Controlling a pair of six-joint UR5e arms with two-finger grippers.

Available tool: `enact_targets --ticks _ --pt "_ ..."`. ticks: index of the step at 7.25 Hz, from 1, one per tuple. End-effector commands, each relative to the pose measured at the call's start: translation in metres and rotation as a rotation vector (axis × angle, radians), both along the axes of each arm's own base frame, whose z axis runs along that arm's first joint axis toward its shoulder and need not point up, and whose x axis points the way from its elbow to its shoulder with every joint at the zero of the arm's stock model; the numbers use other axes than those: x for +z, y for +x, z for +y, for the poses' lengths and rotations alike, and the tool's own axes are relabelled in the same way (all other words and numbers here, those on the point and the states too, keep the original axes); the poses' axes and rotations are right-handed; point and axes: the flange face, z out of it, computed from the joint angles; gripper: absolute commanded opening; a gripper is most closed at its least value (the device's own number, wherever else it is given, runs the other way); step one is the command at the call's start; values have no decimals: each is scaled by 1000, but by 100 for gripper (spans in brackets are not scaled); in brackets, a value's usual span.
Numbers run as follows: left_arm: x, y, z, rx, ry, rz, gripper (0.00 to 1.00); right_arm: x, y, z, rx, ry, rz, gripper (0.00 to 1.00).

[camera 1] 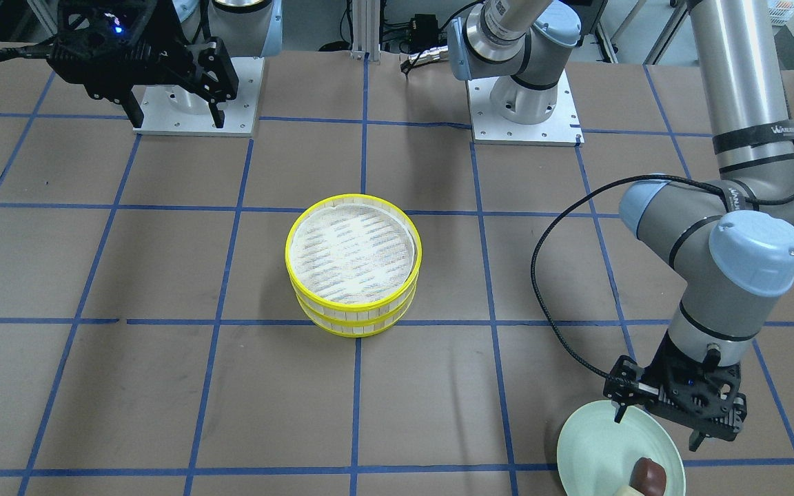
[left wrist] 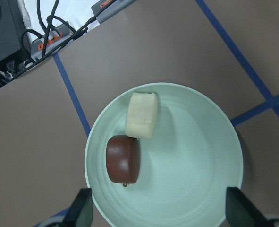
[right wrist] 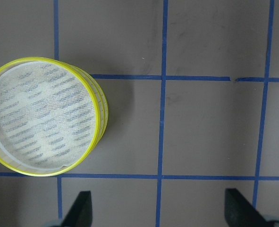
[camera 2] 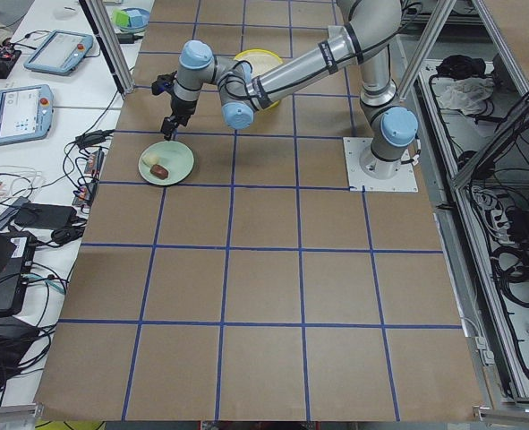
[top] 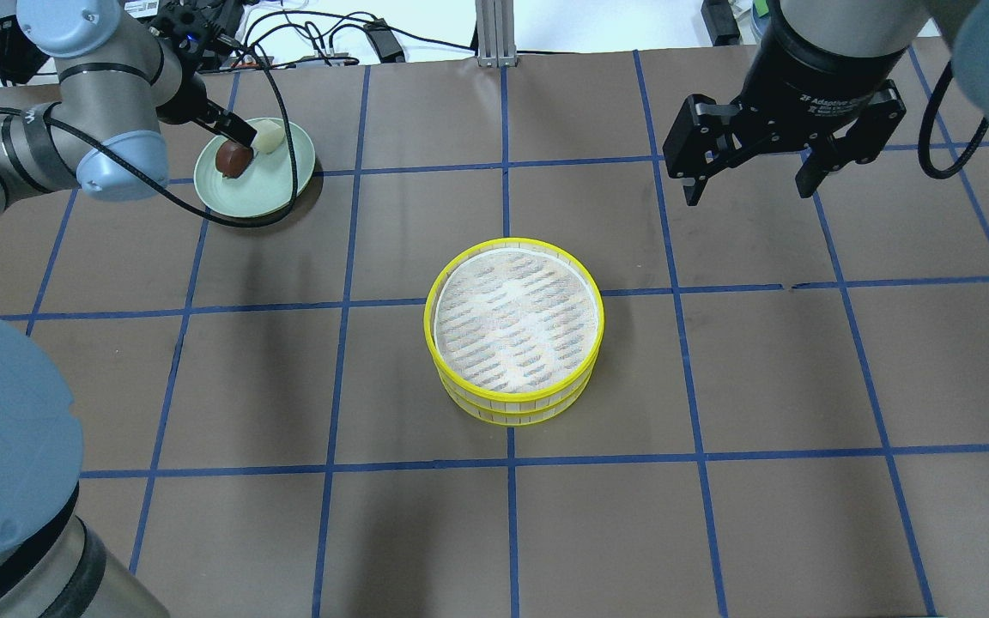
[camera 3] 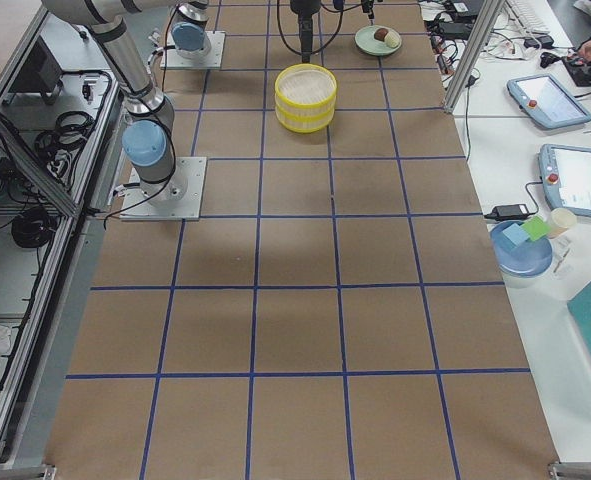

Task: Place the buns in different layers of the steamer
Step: 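Grasp the white bun in the bowl with the left gripper and lift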

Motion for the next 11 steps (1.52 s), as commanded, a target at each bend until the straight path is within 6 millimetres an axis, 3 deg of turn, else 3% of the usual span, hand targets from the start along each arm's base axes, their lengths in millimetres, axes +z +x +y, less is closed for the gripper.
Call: enact_targets --ticks 1,3,5,11 --pt "-25 2 -23 -58 -12 12 100 0 0 0 -1 1 0 100" --pt "-45 -2 -37 -195 -79 17 100 0 0 0 -3 -1 0 100" --pt "-76 -2 -42 -218 -56 20 100 0 0 0 -3 1 0 100" --pt "-106 10 -51 -220 -52 15 100 0 0 0 -3 1 0 100"
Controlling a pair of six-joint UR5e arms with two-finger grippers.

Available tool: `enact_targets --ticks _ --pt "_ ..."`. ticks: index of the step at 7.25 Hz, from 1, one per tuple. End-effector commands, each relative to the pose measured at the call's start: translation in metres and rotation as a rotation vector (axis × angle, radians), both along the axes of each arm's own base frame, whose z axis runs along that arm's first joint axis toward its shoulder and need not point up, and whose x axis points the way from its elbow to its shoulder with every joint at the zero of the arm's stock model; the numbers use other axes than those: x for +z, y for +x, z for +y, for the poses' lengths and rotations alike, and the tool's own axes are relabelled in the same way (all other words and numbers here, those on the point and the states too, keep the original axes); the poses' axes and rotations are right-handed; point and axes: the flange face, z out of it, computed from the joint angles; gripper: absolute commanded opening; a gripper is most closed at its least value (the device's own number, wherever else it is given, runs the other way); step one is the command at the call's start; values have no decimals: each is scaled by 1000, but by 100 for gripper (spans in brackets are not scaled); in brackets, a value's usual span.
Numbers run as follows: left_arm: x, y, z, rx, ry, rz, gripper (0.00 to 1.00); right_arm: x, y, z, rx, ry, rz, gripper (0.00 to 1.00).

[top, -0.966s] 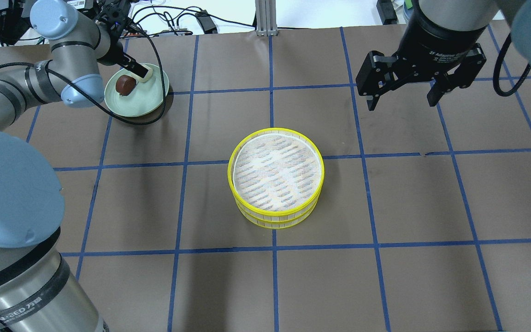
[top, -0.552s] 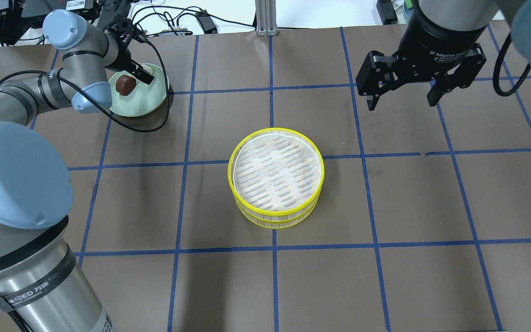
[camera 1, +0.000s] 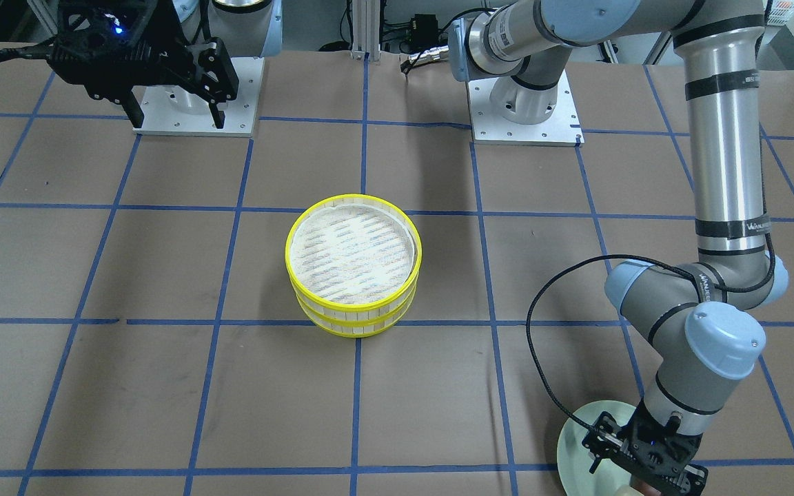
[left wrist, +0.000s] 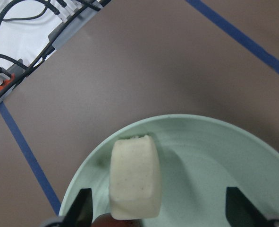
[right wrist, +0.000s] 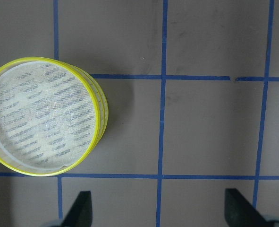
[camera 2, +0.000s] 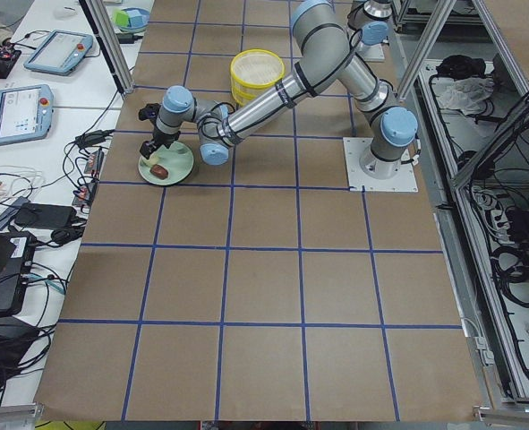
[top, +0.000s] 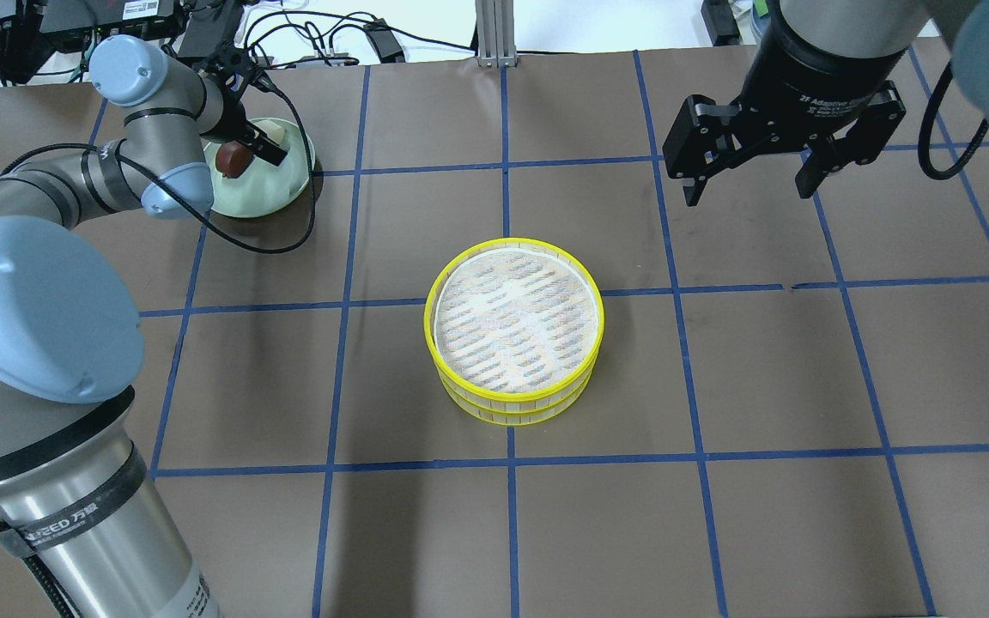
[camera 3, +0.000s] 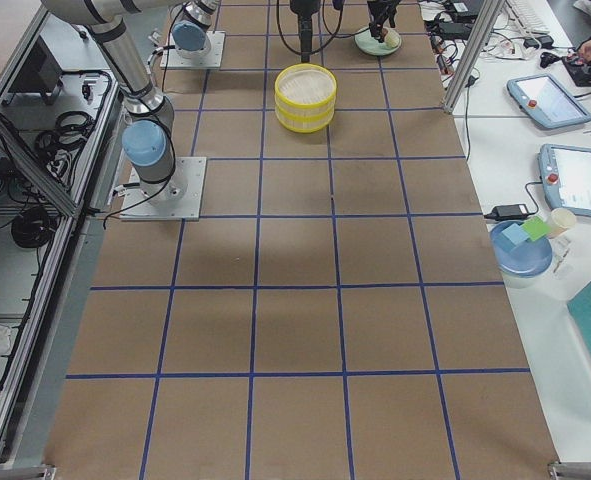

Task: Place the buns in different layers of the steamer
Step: 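Grasp the white bun in the bowl with the left gripper and lift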

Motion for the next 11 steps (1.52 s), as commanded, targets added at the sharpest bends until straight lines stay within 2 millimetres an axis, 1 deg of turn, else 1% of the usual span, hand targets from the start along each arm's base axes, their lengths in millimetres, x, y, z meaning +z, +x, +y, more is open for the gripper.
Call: enact_targets --ticks 1,2,4,5,7,8,9,10,11 --pt "-7 1 -1 0 7 1 90 0 0 0 0 0 0 100" --pt "-7 1 -1 1 8 0 74 0 0 0 0 0 0 100" --pt "-6 2 -1 4 8 -7 17 0 0 0 0 0 0 100" --pt "-2 2 -1 -25 1 -28 0 0 0 0 0 0 0 100" --pt "20 2 1 -65 -28 -58 0 0 0 0 0 0 0 100" --pt "37 1 3 -53 -48 -59 0 0 0 0 2 0 0 100" --pt "50 0 10 -50 -46 -60 0 1 2 0 6 -11 1 100" --pt "65 0 18 -26 -24 -56 0 -7 10 -7 14 -15 -6 100" --pt "84 -2 23 54 -22 -20 0 -43 21 -24 21 36 -12 100"
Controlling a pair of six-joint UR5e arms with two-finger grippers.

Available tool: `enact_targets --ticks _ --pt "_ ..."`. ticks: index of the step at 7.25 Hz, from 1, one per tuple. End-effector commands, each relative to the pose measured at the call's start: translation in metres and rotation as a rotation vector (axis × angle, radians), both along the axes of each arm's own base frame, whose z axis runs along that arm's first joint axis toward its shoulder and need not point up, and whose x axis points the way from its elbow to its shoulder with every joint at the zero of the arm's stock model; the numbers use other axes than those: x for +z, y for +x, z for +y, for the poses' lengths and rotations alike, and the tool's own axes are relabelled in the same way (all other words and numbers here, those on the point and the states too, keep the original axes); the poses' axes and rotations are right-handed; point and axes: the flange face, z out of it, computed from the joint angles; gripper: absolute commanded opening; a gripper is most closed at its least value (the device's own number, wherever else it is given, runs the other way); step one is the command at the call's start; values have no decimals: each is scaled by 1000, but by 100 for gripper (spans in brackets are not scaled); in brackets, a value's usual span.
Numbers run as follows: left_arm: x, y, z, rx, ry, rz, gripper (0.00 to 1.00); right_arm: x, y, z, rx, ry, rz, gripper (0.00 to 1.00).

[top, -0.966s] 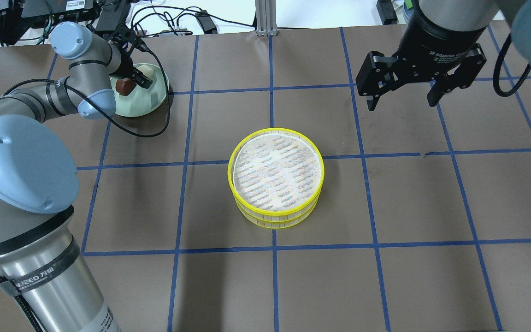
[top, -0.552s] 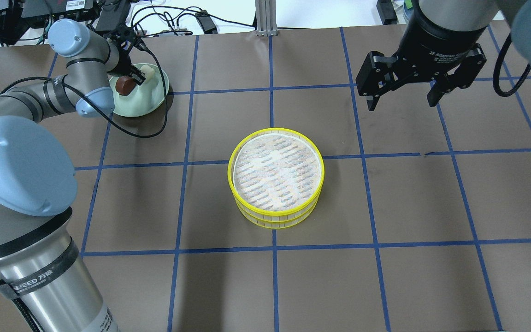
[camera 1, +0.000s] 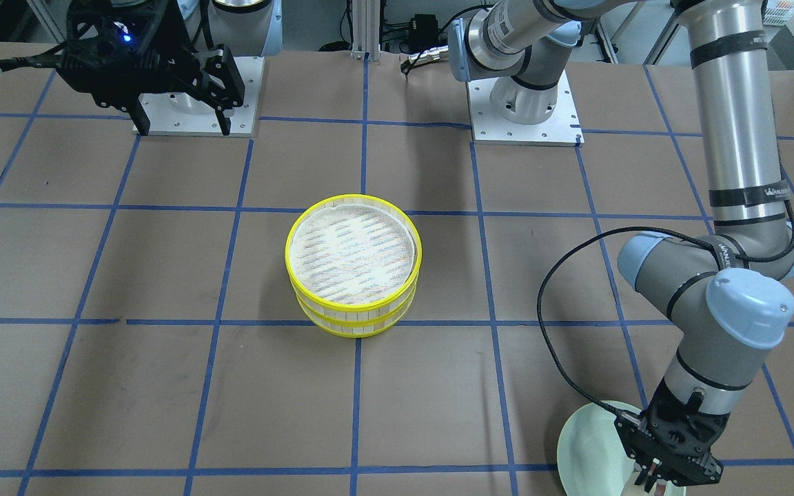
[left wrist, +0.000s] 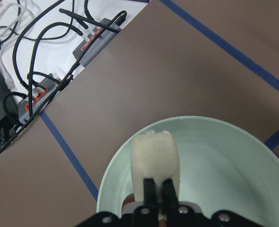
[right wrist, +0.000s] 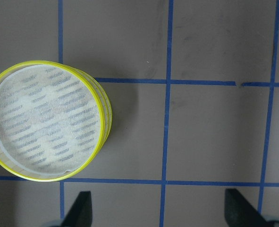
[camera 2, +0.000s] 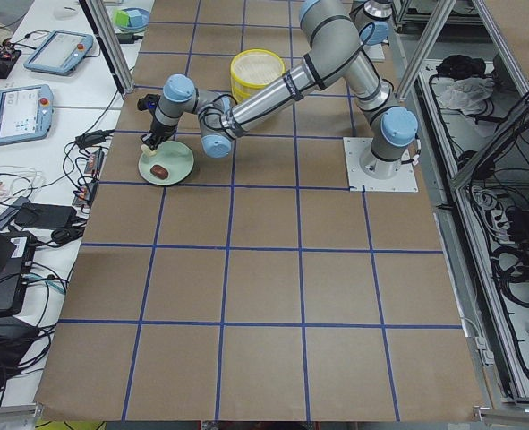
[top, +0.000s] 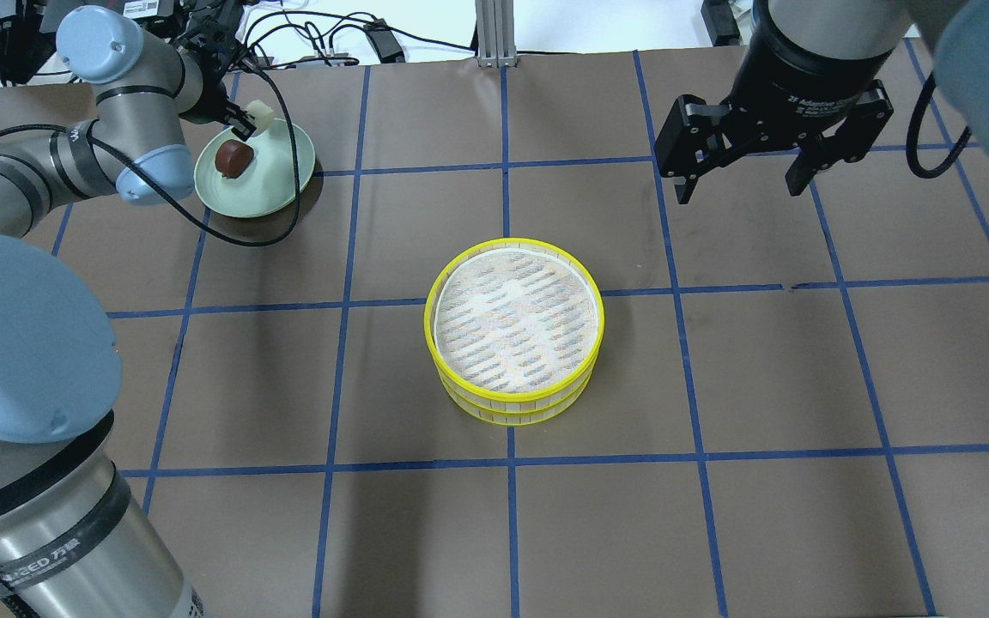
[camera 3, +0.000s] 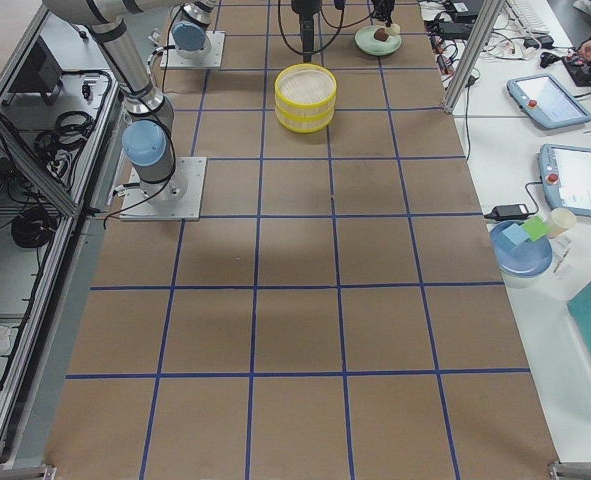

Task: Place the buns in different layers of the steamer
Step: 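Move the right gripper to the steamer and grasp the top tier's rim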

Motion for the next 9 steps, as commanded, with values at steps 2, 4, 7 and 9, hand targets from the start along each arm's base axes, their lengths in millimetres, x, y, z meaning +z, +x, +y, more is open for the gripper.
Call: enact_targets --ticks 2,4,7,9 --pt "62 -8 23 96 36 48 0 -116 48 -29 60 159 8 95" --pt "91 -14 41 209 90 38 0 -192 80 -27 64 169 -4 99" --pt "105 -19 64 341 102 98 0 -246 81 -30 61 194 3 82" --pt "117 -22 78 394 161 119 0 -255 80 -34 40 207 11 65"
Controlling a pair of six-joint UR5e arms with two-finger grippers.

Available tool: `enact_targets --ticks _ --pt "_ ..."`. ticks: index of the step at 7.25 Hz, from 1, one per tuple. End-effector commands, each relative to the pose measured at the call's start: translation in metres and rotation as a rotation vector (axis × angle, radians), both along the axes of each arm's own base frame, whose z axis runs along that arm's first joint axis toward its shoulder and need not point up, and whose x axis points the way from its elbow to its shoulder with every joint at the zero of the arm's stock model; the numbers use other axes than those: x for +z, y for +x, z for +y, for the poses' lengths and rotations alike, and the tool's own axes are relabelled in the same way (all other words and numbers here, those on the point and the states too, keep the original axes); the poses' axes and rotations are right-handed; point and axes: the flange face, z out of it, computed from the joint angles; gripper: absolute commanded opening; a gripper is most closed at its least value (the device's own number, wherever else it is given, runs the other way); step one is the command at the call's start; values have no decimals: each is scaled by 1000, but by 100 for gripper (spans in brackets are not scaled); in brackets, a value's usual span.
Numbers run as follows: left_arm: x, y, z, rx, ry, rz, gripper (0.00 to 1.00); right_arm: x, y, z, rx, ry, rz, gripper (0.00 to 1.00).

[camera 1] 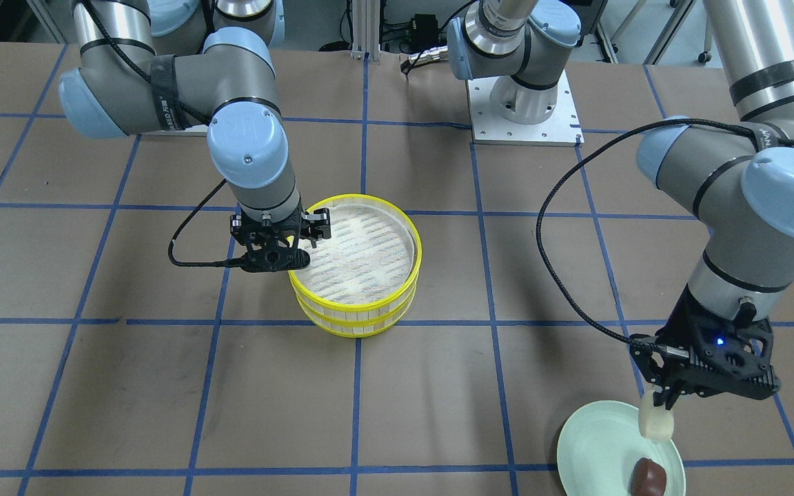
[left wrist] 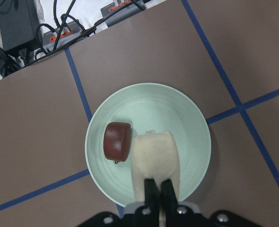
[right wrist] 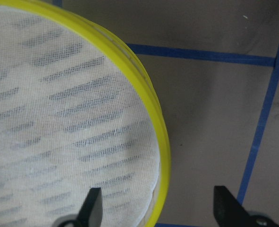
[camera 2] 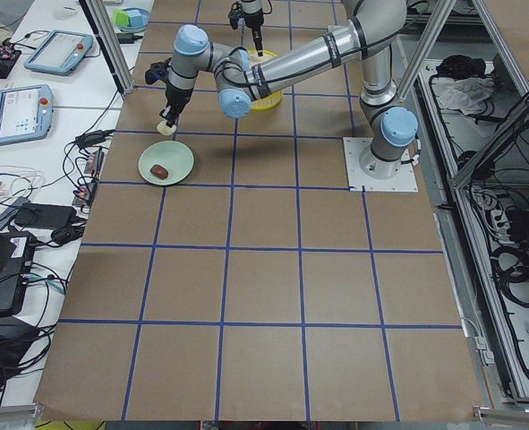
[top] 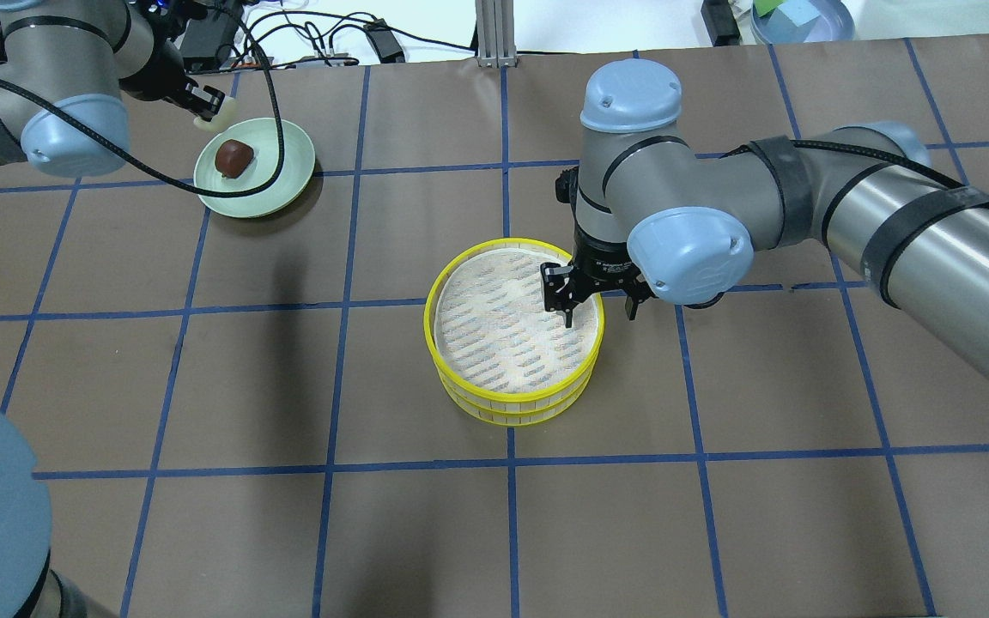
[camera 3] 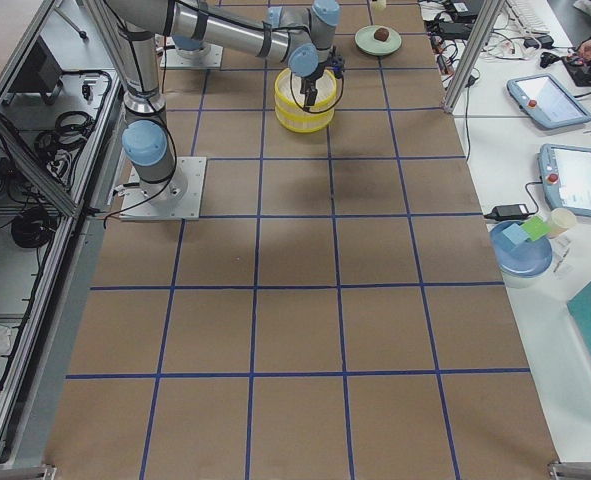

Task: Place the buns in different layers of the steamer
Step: 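Lift the top tier aside with the right gripper while left carries the bun over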

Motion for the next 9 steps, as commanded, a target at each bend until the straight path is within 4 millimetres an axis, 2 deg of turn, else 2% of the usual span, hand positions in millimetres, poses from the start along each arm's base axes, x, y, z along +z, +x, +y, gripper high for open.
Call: enact_targets --ticks 1,2,3,4,5,6,7,8,9 --pt "15 -1 19 104 76 16 0 -11 0 -3 -23 21 12 50" --pt "16 -3 28 130 134 16 0 -9 -1 -3 -39 17 12 13" --pt "20 -4 37 172 180 34 0 -5 -2 -3 -44 13 10 0" --pt "22 -2 45 186 222 11 0 -4 -2 -3 -46 10 10 0" --pt "29 -3 53 195 246 -8 0 7 -5 -2 -49 -8 6 0" --pt "35 -13 60 207 259 6 0 24 -8 -1 -52 -37 2 0" --pt "38 -36 62 241 250 14 0 43 -18 -2 -53 -39 11 0" --pt "39 -57 64 271 246 24 0 113 -31 14 -51 -23 16 0" --pt "36 -82 69 320 254 49 0 160 -71 16 -78 4 9 0"
